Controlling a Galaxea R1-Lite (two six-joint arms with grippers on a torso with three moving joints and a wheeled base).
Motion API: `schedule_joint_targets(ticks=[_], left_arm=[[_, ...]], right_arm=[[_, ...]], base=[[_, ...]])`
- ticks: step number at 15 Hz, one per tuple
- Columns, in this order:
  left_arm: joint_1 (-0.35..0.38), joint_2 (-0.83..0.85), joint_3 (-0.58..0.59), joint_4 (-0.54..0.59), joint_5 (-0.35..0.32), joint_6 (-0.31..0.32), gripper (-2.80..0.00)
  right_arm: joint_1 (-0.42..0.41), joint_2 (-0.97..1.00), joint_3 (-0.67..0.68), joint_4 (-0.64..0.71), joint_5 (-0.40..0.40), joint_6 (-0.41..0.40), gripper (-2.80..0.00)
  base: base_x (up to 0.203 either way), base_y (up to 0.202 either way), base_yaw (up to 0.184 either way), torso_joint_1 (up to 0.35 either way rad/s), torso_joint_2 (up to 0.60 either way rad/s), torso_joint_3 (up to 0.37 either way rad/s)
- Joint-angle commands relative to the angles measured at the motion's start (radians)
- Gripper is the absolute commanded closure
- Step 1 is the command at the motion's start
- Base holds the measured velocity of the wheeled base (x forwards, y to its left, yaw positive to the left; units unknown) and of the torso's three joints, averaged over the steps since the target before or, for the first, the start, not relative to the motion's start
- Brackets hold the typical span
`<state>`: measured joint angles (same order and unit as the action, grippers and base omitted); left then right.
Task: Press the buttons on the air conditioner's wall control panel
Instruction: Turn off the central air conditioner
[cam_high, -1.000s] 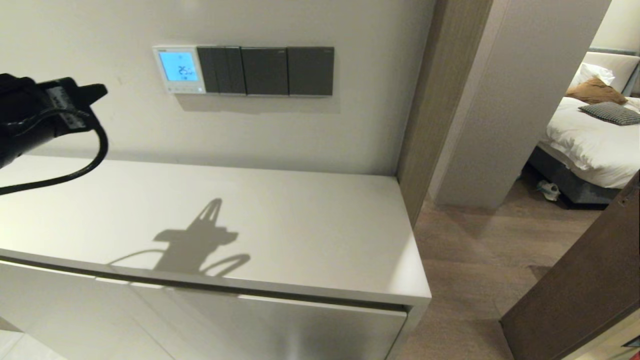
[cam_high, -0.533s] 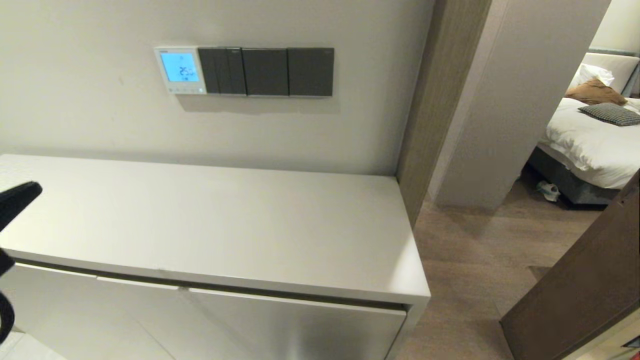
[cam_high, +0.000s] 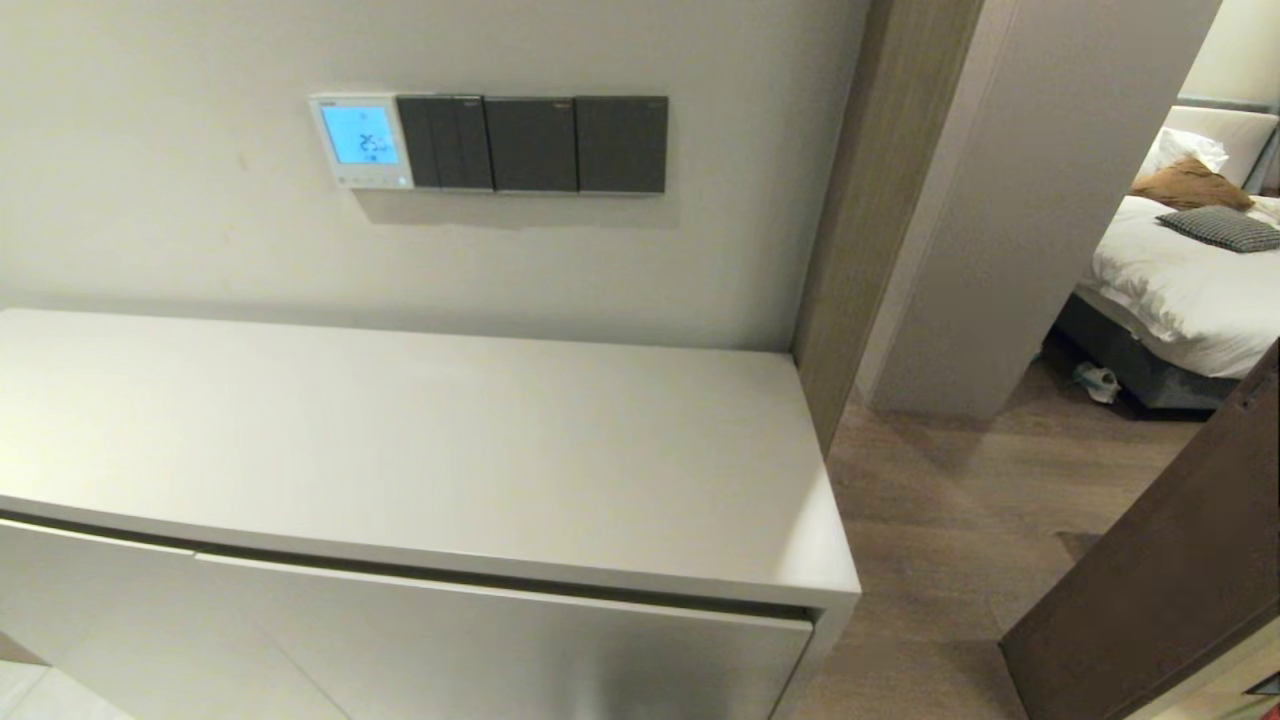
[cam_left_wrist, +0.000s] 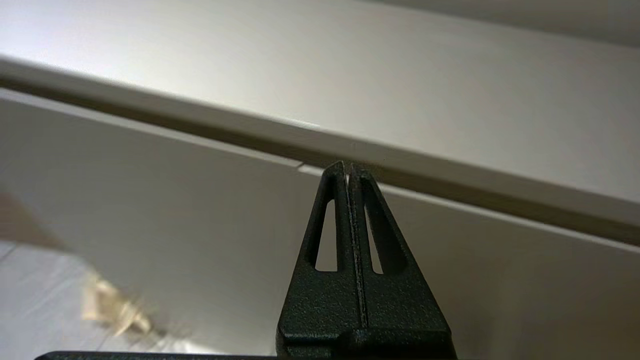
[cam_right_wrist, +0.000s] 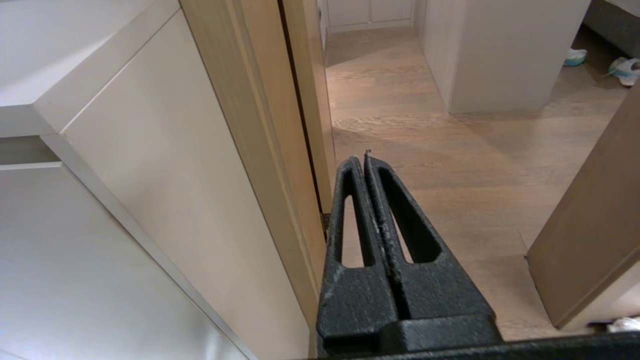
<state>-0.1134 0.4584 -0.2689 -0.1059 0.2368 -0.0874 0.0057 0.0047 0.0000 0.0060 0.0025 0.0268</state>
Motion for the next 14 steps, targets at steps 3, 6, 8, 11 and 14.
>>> schedule_joint_targets(ticks=[3, 6, 8, 11, 14], left_arm=[[0.002, -0.142, 0.047, 0.084, 0.046, 0.006, 0.0], [0.049, -0.168, 0.095, 0.081, 0.046, 0.036, 0.0], [0.105, -0.217, 0.128, 0.079, 0.041, 0.069, 0.0], [0.13, -0.269, 0.179, 0.071, 0.023, 0.116, 0.0], [0.125, -0.373, 0.217, 0.071, -0.09, 0.156, 0.0]], right_arm=[[0.0, 0.0, 0.002, 0.0, 0.001, -0.001, 0.0], [0.0, 0.0, 0.002, 0.0, 0.001, 0.0, 0.0], [0.0, 0.0, 0.002, 0.0, 0.001, 0.001, 0.0], [0.0, 0.0, 0.002, 0.0, 0.001, 0.001, 0.0], [0.0, 0.0, 0.002, 0.0, 0.001, 0.001, 0.0]], base=[[0.0, 0.0, 0.0, 0.0, 0.0, 0.0], [0.0, 0.0, 0.0, 0.0, 0.0, 0.0], [0.0, 0.0, 0.0, 0.0, 0.0, 0.0], [0.0, 0.0, 0.0, 0.0, 0.0, 0.0], [0.0, 0.0, 0.0, 0.0, 0.0, 0.0]])
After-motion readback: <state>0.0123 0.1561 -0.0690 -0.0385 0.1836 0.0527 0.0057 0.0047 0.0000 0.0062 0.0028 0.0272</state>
